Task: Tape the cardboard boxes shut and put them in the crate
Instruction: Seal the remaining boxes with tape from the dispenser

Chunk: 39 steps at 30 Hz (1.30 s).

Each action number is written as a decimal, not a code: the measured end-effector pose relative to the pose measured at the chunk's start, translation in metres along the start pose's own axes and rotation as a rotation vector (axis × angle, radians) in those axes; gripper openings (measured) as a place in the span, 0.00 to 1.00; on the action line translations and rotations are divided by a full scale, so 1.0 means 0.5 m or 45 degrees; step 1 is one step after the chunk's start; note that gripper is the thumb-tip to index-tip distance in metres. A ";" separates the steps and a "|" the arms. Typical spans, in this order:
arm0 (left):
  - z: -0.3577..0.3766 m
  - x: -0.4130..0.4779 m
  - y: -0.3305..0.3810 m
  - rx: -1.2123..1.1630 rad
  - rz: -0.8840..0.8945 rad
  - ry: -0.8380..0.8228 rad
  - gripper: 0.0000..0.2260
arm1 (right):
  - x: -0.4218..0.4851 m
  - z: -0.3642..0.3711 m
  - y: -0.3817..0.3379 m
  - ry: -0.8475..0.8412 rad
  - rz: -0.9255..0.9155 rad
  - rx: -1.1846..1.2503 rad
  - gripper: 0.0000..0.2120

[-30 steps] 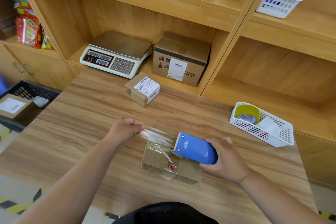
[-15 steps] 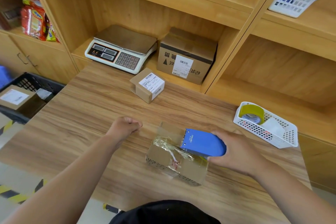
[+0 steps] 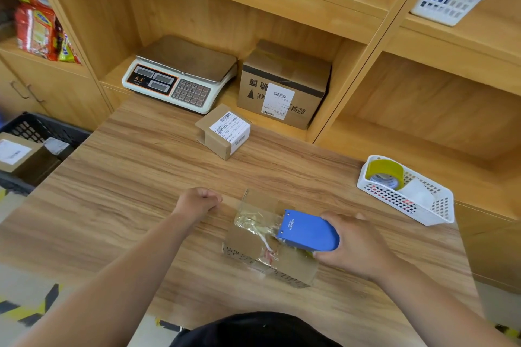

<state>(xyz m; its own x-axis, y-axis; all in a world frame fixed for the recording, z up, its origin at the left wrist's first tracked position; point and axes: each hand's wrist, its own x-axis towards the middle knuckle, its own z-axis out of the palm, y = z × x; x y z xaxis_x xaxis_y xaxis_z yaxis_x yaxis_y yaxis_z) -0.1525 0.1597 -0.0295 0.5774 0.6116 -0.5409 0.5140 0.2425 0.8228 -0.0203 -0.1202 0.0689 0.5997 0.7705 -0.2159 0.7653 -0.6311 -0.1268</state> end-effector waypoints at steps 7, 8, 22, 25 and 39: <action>-0.002 0.012 -0.009 0.039 -0.007 0.026 0.03 | 0.010 0.003 -0.005 -0.040 0.003 -0.003 0.26; 0.000 0.013 -0.012 0.041 -0.010 0.036 0.02 | 0.010 0.003 -0.005 -0.045 0.003 -0.005 0.26; 0.031 0.026 -0.051 0.131 -0.079 0.068 0.04 | 0.012 0.004 -0.014 -0.049 0.014 -0.046 0.24; 0.048 0.018 -0.050 0.384 -0.015 0.080 0.07 | 0.013 0.010 -0.012 -0.041 0.025 -0.074 0.25; 0.086 -0.004 -0.087 0.590 0.193 0.184 0.07 | 0.010 0.025 -0.019 0.000 0.030 -0.072 0.26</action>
<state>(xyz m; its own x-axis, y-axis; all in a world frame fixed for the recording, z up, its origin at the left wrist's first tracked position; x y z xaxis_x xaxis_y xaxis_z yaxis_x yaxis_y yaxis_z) -0.1487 0.1153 -0.0716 0.5904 0.7198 -0.3651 0.6777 -0.1965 0.7086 -0.0275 -0.1116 0.0569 0.6175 0.7558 -0.2180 0.7632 -0.6427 -0.0666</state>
